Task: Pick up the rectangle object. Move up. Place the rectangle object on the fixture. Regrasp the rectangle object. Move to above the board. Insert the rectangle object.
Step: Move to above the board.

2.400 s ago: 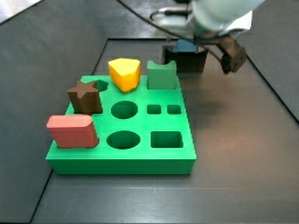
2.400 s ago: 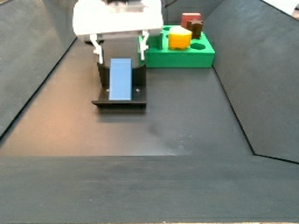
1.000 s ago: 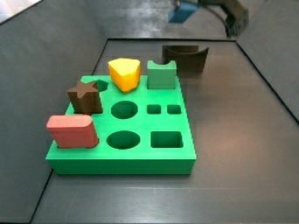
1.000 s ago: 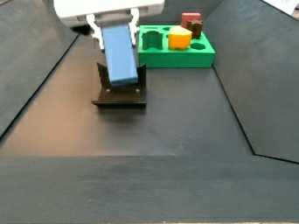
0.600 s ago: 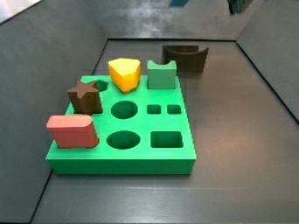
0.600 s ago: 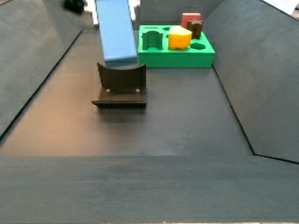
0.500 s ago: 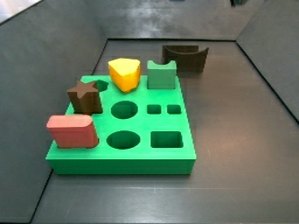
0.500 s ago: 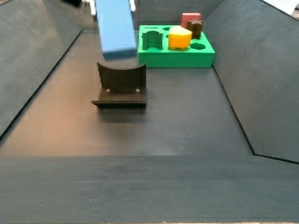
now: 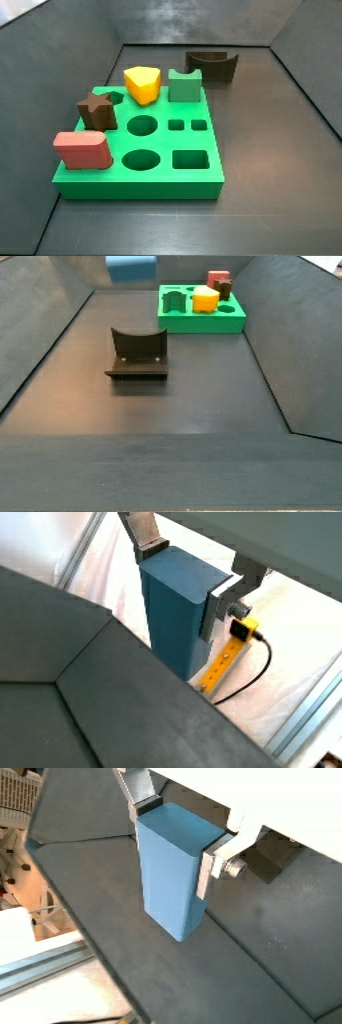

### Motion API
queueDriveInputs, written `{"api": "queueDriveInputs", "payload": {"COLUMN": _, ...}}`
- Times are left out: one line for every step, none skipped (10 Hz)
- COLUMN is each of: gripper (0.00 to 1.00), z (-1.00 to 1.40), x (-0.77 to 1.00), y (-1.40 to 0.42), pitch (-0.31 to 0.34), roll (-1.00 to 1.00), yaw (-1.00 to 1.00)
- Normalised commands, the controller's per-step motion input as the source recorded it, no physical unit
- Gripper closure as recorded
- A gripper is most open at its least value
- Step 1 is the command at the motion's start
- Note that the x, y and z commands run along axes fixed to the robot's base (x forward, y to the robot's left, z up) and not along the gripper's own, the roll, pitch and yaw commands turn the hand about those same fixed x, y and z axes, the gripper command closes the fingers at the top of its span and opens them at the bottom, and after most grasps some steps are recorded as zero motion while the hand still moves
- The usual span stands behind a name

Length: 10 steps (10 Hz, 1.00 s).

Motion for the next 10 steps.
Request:
{"api": "queueDriveInputs", "payload": {"gripper": 1.00, "z": 0.35, "x": -0.02, "y": 0.02, "pitch": 0.098, "roll": -0.06, "yaw": 0.01}}
{"api": "queueDriveInputs", "payload": {"gripper": 1.00, "z": 0.17, "x": 0.00, "y": 0.00, "pitch": 0.113, "roll": -0.06, "yaw": 0.02}}
{"api": "queueDriveInputs", "payload": {"gripper": 1.00, "z": 0.07, "x": -0.34, "y": -1.00, "pitch": -0.089, "roll": -1.00, "yaw": -0.12}}
{"api": "queueDriveInputs", "payload": {"gripper": 1.00, "z": 0.07, "x": -0.34, "y": -1.00, "pitch": -0.093, "roll": -1.00, "yaw": -0.12}}
{"api": "queueDriveInputs", "payload": {"gripper": 1.00, "z": 0.08, "x": -0.36, "y": -1.00, "pitch": -0.105, "roll": -1.00, "yaw": -0.12}}
{"api": "queueDriveInputs", "payload": {"gripper": 1.00, "z": 0.07, "x": -0.36, "y": -1.00, "pitch": -0.108, "roll": -1.00, "yaw": -0.13}}
{"api": "queueDriveInputs", "payload": {"gripper": 1.00, "z": 0.07, "x": -0.36, "y": -1.00, "pitch": -0.100, "roll": -1.00, "yaw": -0.14}}
{"api": "queueDriveInputs", "payload": {"gripper": 1.00, "z": 0.07, "x": -0.36, "y": -1.00, "pitch": -0.094, "roll": -1.00, "yaw": -0.15}}
{"api": "queueDriveInputs", "payload": {"gripper": 1.00, "z": 0.07, "x": -0.37, "y": -1.00, "pitch": -0.085, "roll": -1.00, "yaw": -0.15}}
{"api": "queueDriveInputs", "payload": {"gripper": 1.00, "z": 0.07, "x": -0.37, "y": -1.00, "pitch": -0.080, "roll": -1.00, "yaw": -0.16}}
